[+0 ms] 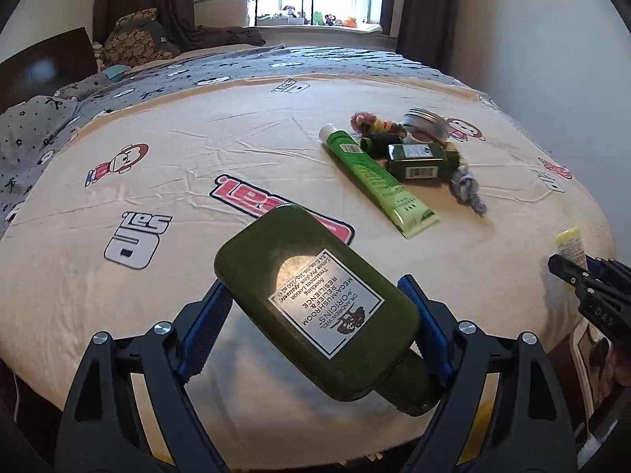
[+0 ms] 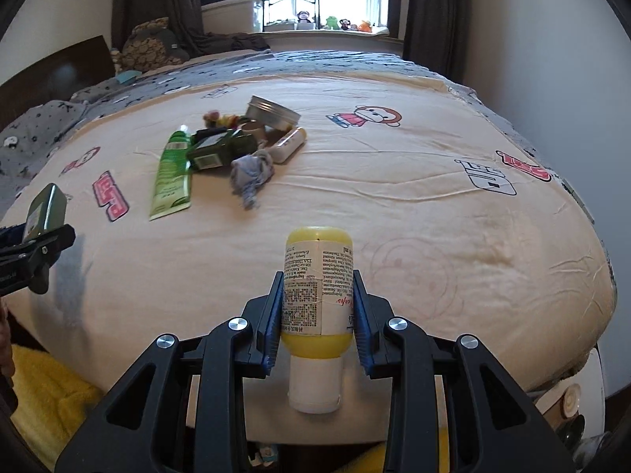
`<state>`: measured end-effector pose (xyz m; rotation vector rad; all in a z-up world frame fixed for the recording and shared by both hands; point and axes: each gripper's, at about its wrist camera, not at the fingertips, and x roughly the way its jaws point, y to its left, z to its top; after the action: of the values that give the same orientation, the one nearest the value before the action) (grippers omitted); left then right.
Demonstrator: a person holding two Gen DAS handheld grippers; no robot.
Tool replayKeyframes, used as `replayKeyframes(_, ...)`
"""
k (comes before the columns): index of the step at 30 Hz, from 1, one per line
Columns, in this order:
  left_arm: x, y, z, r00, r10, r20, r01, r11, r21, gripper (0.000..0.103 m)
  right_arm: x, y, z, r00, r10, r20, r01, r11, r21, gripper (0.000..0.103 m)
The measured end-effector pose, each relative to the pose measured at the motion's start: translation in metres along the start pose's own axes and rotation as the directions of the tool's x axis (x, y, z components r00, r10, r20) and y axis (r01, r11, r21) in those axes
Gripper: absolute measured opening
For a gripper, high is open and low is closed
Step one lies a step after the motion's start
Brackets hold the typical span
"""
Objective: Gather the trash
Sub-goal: 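Lower both held bottles into the bin and open both tools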
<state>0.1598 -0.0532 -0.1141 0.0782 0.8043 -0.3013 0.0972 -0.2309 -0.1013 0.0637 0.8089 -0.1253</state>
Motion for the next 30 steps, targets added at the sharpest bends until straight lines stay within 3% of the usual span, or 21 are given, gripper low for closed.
replayKeyframes(10, -0.059, -0.018, -0.066, 0.995, -0.098, -0.004, 0.098, 0.994, 0.05, 0.081, -0.052, 0.034, -0.048, 0.994, 0.106, -0.011, -0.106, 0.992, -0.065, 0.032)
replayKeyframes(17, -0.055, -0.025, -0.115, 0.984, -0.143, -0.104, 0.148, 0.988, 0.048, 0.081, -0.043, 0.046, -0.089, 0.983, 0.143, -0.114, -0.151, 0.986, -0.071, 0.032)
replayKeyframes(22, -0.029, -0.036, -0.15, 0.959, -0.171, -0.224, 0.187, 0.981, 0.05, 0.081, -0.026, 0.049, -0.112, 0.967, 0.181, -0.181, -0.188, 0.982, -0.024, 0.032)
replayKeyframes(30, 0.022, -0.048, -0.19, 0.91, -0.149, -0.387, 0.199, 0.976, 0.092, 0.081, 0.014, 0.059, -0.151, 0.93, 0.202, -0.308, -0.204, 0.979, 0.024, 0.032)
